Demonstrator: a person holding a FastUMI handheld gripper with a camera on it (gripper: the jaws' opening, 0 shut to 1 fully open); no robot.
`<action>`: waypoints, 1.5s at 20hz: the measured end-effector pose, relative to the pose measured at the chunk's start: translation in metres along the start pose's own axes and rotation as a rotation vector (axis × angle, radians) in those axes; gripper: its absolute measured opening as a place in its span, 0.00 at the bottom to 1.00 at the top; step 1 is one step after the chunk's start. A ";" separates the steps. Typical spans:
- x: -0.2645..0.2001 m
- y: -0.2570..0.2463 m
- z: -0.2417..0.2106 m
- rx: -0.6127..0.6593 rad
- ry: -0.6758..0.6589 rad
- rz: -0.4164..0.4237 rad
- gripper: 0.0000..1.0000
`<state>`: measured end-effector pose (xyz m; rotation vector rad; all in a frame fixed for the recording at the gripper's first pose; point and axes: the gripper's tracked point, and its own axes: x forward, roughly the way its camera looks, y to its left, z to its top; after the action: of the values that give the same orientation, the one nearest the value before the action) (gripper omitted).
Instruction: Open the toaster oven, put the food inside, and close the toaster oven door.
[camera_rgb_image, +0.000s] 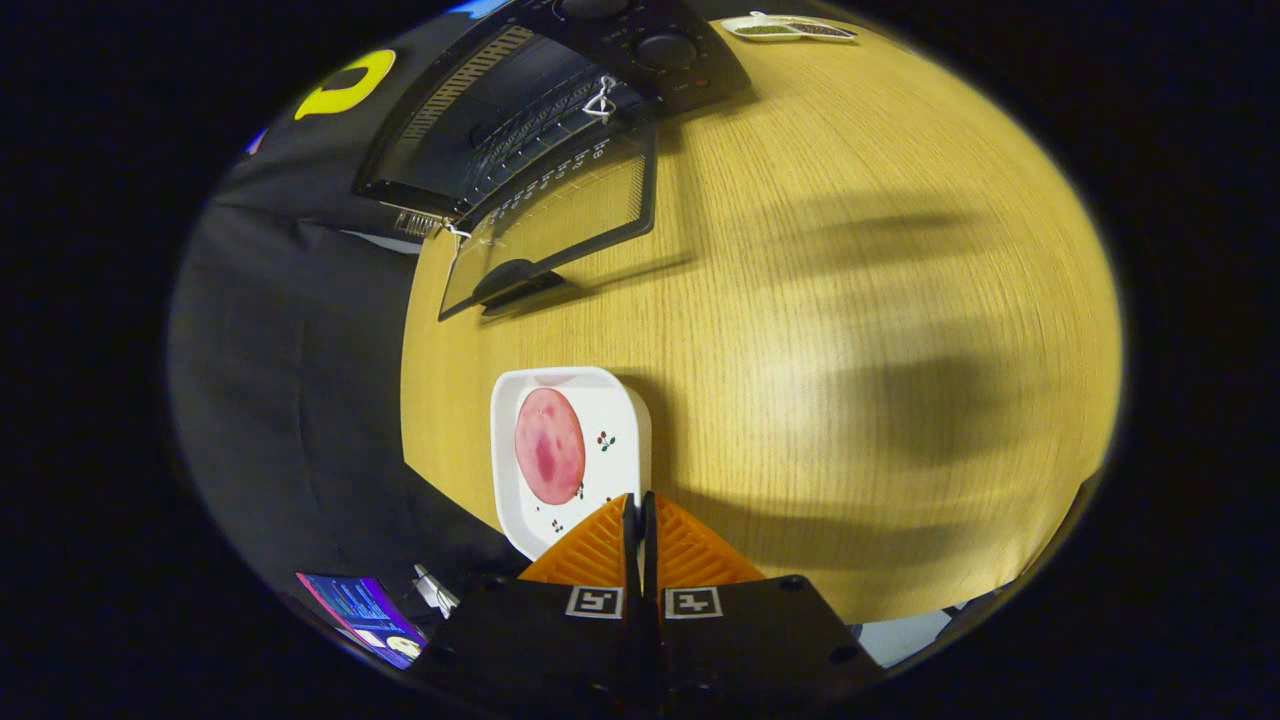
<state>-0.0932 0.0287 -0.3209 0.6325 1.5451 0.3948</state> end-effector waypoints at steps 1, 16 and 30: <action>-0.001 0.008 -0.001 0.017 -0.016 0.017 0.01; 0.036 0.112 0.021 0.306 -0.337 0.147 0.01; 0.031 0.112 0.162 0.686 -0.659 0.231 0.01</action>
<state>0.0844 0.1148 -0.2917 1.3292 0.9437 -0.1944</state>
